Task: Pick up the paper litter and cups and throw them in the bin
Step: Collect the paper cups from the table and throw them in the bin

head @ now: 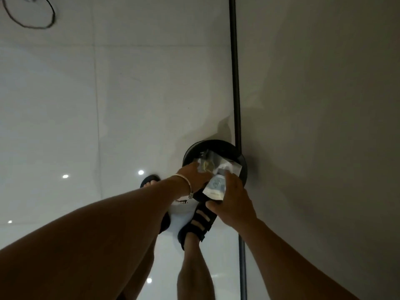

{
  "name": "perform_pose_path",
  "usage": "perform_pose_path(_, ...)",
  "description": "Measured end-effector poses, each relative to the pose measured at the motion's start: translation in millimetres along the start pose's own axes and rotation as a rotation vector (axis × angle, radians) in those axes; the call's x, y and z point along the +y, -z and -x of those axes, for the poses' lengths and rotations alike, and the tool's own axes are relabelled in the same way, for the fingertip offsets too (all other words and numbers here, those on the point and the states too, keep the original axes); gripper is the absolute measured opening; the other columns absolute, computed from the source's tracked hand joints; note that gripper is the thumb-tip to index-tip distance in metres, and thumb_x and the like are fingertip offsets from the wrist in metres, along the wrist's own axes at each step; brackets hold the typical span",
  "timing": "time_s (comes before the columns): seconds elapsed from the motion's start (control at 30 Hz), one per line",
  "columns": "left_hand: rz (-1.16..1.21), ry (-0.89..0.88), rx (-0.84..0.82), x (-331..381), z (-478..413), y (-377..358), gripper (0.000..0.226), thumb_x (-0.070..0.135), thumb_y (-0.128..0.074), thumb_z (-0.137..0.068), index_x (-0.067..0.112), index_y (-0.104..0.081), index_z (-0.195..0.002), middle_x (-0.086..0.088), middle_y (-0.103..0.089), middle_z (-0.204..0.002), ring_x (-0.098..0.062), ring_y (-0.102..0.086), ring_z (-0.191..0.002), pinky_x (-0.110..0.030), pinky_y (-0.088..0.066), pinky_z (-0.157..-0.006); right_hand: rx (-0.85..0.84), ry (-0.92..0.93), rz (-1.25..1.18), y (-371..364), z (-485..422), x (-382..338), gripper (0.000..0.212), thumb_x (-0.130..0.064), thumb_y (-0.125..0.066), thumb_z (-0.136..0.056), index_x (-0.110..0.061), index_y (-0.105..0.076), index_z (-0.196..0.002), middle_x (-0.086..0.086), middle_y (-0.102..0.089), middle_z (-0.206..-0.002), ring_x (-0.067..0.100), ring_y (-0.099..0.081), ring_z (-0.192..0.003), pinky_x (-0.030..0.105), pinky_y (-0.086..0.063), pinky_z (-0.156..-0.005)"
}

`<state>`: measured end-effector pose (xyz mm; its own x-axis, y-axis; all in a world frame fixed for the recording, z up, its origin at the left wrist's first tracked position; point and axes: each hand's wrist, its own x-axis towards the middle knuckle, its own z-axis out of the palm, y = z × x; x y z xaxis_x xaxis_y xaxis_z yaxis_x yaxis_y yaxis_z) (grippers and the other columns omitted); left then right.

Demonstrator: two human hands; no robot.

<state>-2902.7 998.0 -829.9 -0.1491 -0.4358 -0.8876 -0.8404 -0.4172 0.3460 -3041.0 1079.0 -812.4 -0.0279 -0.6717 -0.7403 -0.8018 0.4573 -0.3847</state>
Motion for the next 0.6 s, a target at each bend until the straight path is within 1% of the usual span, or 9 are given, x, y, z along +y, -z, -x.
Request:
perform_pose_path(0.1, 0.046, 0.023, 0.019, -11, 7, 4, 0.049, 0.036, -0.052, -0.092, 0.013, -0.046, -0.135, -0.013, -0.054, -0.131, -0.029, -0.051, -0.118, -0.025, -0.036, -0.086, -0.02, -0.02, 0.004, 1, 4, -4, 0.096, -0.045, -0.069, -0.084, -0.027, -0.005, -0.154, 0.003, -0.012, -0.16, 0.028, -0.026, -0.143, 0.039, -0.04, -0.104)
perform_pose_path(0.17, 0.044, 0.03, 0.032, -15, 24, 15, 0.049, 0.032, -0.053, -0.092, 0.012, -0.045, -0.135, -0.014, -0.054, -0.132, -0.029, -0.051, -0.119, -0.024, -0.034, -0.083, -0.023, -0.016, 0.004, 8, 12, -14, 0.094, -0.045, -0.067, -0.086, -0.026, -0.004, -0.154, 0.003, -0.01, -0.161, 0.026, -0.024, -0.145, 0.036, -0.039, -0.105)
perform_pose_path(0.2, 0.021, 0.02, 0.039, -17, 34, 22, 0.05, 0.033, -0.053, -0.091, 0.013, -0.044, -0.136, -0.013, -0.053, -0.133, -0.028, -0.051, -0.119, -0.025, -0.034, -0.084, -0.025, -0.017, 0.007, 13, 16, -21, 0.094, -0.046, -0.066, -0.087, -0.026, -0.004, -0.155, 0.002, -0.009, -0.161, 0.026, -0.022, -0.145, 0.036, -0.038, -0.106)
perform_pose_path(0.27, -0.07, -0.022, 0.069, -18, 53, 42, 0.058, 0.042, -0.053, -0.089, 0.019, -0.039, -0.14, -0.009, -0.048, -0.139, -0.026, -0.045, -0.126, -0.03, -0.037, -0.095, -0.032, -0.011, 0.025, 27, 25, -38, 0.092, -0.047, -0.063, -0.087, -0.026, -0.004, -0.155, 0.002, -0.007, -0.162, 0.025, -0.017, -0.147, 0.039, -0.035, -0.109)
perform_pose_path(0.33, -0.174, -0.083, 0.127, -14, 72, 67, 0.062, 0.048, -0.053, -0.087, 0.024, -0.037, -0.142, -0.004, -0.043, -0.143, -0.025, -0.037, -0.132, -0.038, -0.034, -0.104, -0.028, 0.011, 0.059, 46, 34, -58, 0.091, -0.049, -0.062, -0.088, -0.025, -0.005, -0.155, 0.001, -0.007, -0.162, 0.025, -0.014, -0.148, 0.041, -0.033, -0.111)
perform_pose_path(0.4, -0.228, -0.138, 0.171, -5, 91, 94, 0.064, 0.05, -0.052, -0.086, 0.025, -0.034, -0.143, -0.002, -0.04, -0.146, -0.025, -0.031, -0.135, -0.041, -0.032, -0.108, 0.002, 0.041, 0.083, 67, 43, -82, 0.091, -0.05, -0.061, -0.088, -0.024, -0.006, -0.155, 0.002, -0.007, -0.162, 0.025, -0.013, -0.148, 0.04, -0.032, -0.112)
perform_pose_path(0.47, -0.229, -0.165, 0.218, 4, 115, 118, 0.068, 0.051, -0.052, -0.087, 0.026, -0.03, -0.146, 0.0, -0.034, -0.15, -0.024, -0.025, -0.139, -0.044, -0.029, -0.112, 0.033, 0.069, 0.093, 88, 53, -111, 0.089, -0.05, -0.061, -0.088, -0.023, -0.007, -0.155, 0.002, -0.009, -0.162, 0.025, -0.012, -0.148, 0.041, -0.03, -0.114)
perform_pose_path(0.53, -0.229, -0.187, 0.274, 9, 142, 141, 0.068, 0.051, -0.051, -0.087, 0.027, -0.028, -0.146, 0.001, -0.032, -0.151, -0.023, -0.023, -0.141, -0.046, -0.029, -0.112, 0.062, 0.096, 0.107, 108, 65, -142, 0.088, -0.05, -0.062, -0.088, -0.023, -0.01, -0.154, 0.002, -0.011, -0.162, 0.024, -0.015, -0.148, 0.042, -0.028, -0.116)
perform_pose_path(0.6, -0.236, -0.192, 0.317, 9, 173, 162, 0.067, 0.051, -0.05, -0.088, 0.027, -0.028, -0.147, 0.001, -0.031, -0.152, -0.023, -0.021, -0.142, -0.046, -0.028, -0.113, 0.082, 0.139, 0.129, 125, 80, -172, 0.087, -0.05, -0.061, -0.088, -0.024, -0.011, -0.154, 0.001, -0.012, -0.161, 0.024, -0.018, -0.147, 0.044, -0.029, -0.116)
